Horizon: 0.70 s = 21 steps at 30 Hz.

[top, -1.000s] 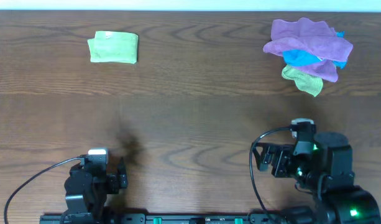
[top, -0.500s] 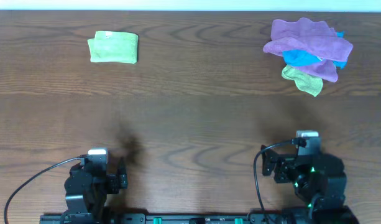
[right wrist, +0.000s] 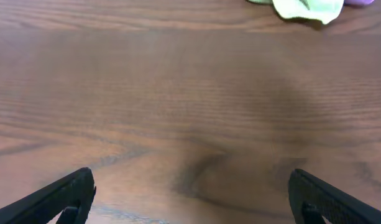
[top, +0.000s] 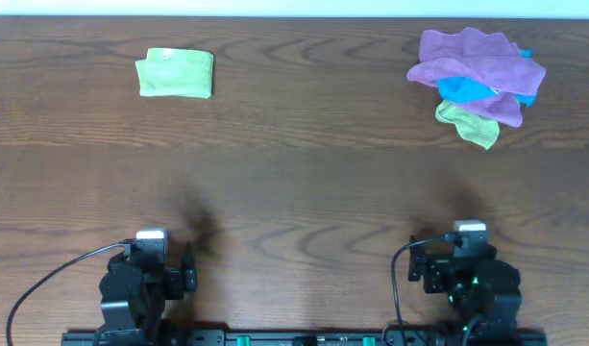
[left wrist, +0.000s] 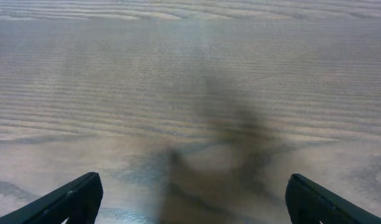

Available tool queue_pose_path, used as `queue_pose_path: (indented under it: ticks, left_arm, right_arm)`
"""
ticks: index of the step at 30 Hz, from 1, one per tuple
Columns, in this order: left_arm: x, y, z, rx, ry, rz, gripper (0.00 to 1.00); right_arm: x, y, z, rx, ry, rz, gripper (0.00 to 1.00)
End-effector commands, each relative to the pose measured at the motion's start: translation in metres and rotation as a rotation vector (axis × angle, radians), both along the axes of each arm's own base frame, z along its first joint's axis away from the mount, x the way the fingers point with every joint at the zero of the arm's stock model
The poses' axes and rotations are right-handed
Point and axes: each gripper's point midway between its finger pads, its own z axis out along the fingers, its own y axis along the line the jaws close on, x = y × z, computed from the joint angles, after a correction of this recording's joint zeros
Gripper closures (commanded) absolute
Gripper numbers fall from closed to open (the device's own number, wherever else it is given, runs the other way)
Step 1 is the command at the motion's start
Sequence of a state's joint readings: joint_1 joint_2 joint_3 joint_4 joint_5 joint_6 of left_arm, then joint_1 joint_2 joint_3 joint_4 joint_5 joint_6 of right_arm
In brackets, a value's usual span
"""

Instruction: Fold the cloth

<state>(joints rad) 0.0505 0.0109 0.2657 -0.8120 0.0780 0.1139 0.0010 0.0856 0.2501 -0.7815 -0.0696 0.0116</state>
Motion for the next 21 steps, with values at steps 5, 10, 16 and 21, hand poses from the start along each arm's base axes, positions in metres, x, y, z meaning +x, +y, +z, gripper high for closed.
queue_pose_path:
  ticks: [5,10,16,21]
  left_arm:
    - [-0.001,0.0,-0.002,0.016,0.002,-0.01,0.05]
    - [-0.001,0.0,-0.002,0.016,0.002,-0.01,0.05]
    - [0.0,0.0,-0.002,0.016,0.002,-0.01,0.05]
    - [-0.001,0.0,-0.002,0.016,0.002,-0.01,0.05]
  right_arm:
    - [0.0,-0.004,-0.012,-0.025,-0.004,-0.008,0.01]
    - [-0.001,-0.004,-0.022,-0.025,0.012,-0.008,0.01]
    - [-0.001,-0.004,-0.023,-0.025,0.01,-0.008,0.01]
    - [0.0,-0.004,-0.023,-0.024,0.01,-0.008,0.01]
